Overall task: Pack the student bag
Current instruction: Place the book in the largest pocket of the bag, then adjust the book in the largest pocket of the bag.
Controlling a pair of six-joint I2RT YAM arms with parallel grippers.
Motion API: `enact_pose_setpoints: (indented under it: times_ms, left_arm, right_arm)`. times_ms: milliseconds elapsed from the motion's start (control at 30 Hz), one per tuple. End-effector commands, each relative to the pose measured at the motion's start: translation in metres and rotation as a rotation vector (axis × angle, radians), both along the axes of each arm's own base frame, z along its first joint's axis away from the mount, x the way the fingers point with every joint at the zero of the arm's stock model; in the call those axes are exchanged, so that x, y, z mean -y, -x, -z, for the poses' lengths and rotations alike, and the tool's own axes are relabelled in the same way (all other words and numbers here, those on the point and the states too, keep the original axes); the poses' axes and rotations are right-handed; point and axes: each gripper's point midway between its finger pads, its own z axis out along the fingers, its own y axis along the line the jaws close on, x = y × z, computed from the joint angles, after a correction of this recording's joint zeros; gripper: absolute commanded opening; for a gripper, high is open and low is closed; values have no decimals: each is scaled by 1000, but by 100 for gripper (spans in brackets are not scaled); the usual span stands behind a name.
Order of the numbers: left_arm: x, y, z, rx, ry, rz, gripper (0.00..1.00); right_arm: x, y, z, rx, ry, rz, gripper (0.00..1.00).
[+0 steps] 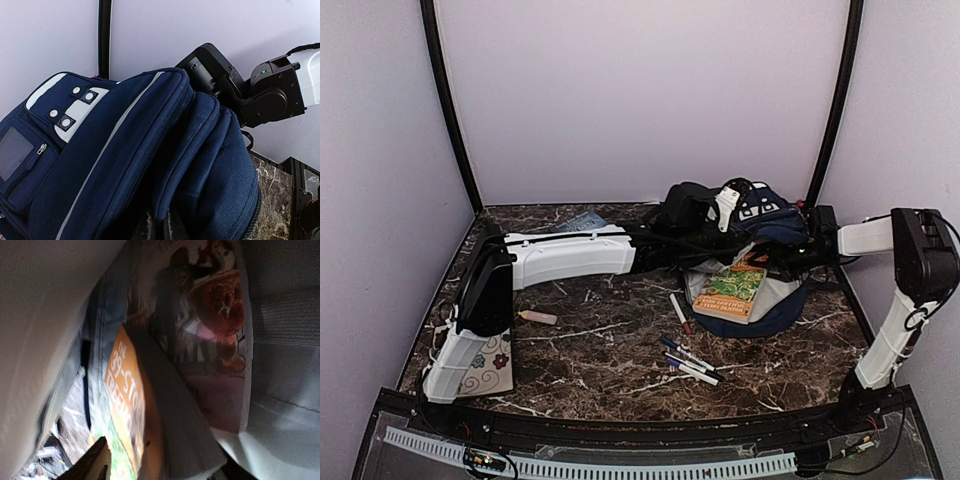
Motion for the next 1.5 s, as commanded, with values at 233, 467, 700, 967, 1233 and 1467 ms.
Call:
enact_pose_setpoints:
  times_ms: [233, 467, 700, 967, 1233, 1467]
  left_arm:
    - [-17, 21, -112, 102, 204, 17, 0]
    - [-19, 19, -111, 97, 202, 11, 0]
    - [-22, 15, -117, 84, 227, 3, 0]
    - [-22, 16, -124, 80, 244, 12, 0]
    - [-26, 10, -121, 80, 242, -23, 0]
    - [-26, 12, -135, 88, 267, -3, 0]
  right_arm:
    - [13, 52, -23, 110, 207, -184, 66]
    - [17, 87, -44, 199, 286, -262, 67]
    - [-18, 113, -64, 287, 178, -456, 59]
    - [-40, 134, -50, 167, 46, -602, 27]
    - [-52, 156, -42, 155, 100, -701, 34]
    - [-60, 171, -28, 163, 202, -903, 39]
